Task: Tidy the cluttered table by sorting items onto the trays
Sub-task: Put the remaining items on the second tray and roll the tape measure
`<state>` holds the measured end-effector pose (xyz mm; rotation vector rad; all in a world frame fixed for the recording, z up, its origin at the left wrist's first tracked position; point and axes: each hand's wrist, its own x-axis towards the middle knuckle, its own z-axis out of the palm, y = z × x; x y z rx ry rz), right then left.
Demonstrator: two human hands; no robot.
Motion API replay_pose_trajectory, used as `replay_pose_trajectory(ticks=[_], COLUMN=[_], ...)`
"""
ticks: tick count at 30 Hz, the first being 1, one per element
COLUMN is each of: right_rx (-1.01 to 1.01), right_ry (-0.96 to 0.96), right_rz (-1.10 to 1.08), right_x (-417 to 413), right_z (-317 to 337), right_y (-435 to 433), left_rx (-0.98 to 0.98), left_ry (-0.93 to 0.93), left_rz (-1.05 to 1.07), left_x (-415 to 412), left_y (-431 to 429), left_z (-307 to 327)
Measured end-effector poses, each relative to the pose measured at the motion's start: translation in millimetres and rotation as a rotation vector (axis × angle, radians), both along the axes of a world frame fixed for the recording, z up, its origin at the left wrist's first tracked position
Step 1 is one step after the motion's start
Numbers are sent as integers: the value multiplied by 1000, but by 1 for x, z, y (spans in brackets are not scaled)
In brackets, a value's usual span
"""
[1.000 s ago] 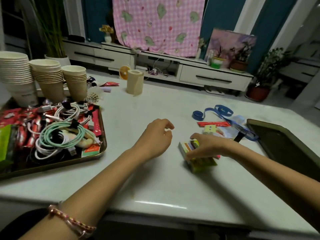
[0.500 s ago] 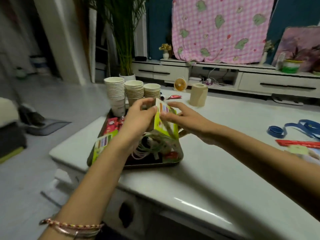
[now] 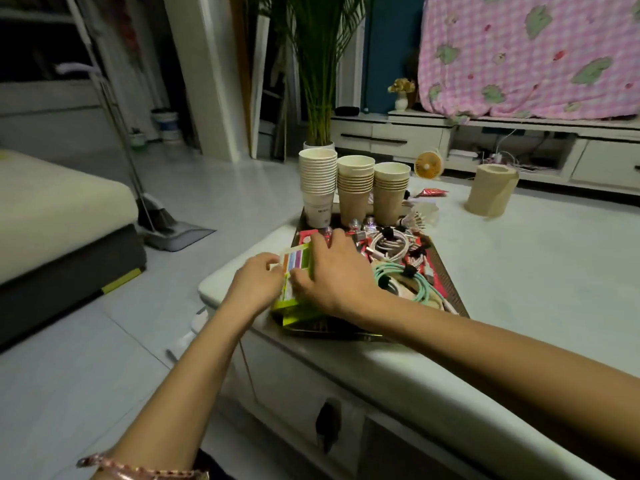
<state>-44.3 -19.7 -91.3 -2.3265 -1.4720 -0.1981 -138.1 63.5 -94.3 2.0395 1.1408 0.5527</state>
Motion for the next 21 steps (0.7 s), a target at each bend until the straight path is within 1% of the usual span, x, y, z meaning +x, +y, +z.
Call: replay_pose_trajectory(ticks=[1, 2, 7, 9, 10, 11, 12, 13, 15, 16, 18, 21], right_rx=[-9, -29, -97, -40, 18, 92, 165, 220, 275, 286, 298, 218], right_ry=[-42, -46, 96, 127, 108, 72, 33, 2, -20, -21, -51, -150], right_rz=[-5, 8, 113, 131, 144, 151, 155, 165, 153, 95, -37, -300], right_x=[2, 5, 13, 17, 21, 28, 38, 47, 69, 85, 108, 150], right_z=[0, -4, -5, 0, 5, 11, 17, 24, 32, 32, 30, 18], right_y=[1, 0, -5, -15, -20, -28, -41, -53, -77, -99, -130, -206], left_rx=[4, -2, 5, 40, 96, 177, 273, 357, 463, 488, 530, 452], left_ry=[68, 128, 288, 345, 344, 307, 232, 118, -152, -257, -351, -363], left_rz=[-29, -34, 73, 95, 123, 147, 153, 131, 20, -73, -213, -459], left_x=[4, 8, 14, 16, 16, 19, 23, 27, 38, 53, 71, 108], left_y=[-3, -6, -15, -24, -29, -35, -43, -51, -68, -84, -108, -156], left_z=[1, -2, 9, 14, 16, 19, 22, 25, 31, 33, 33, 26])
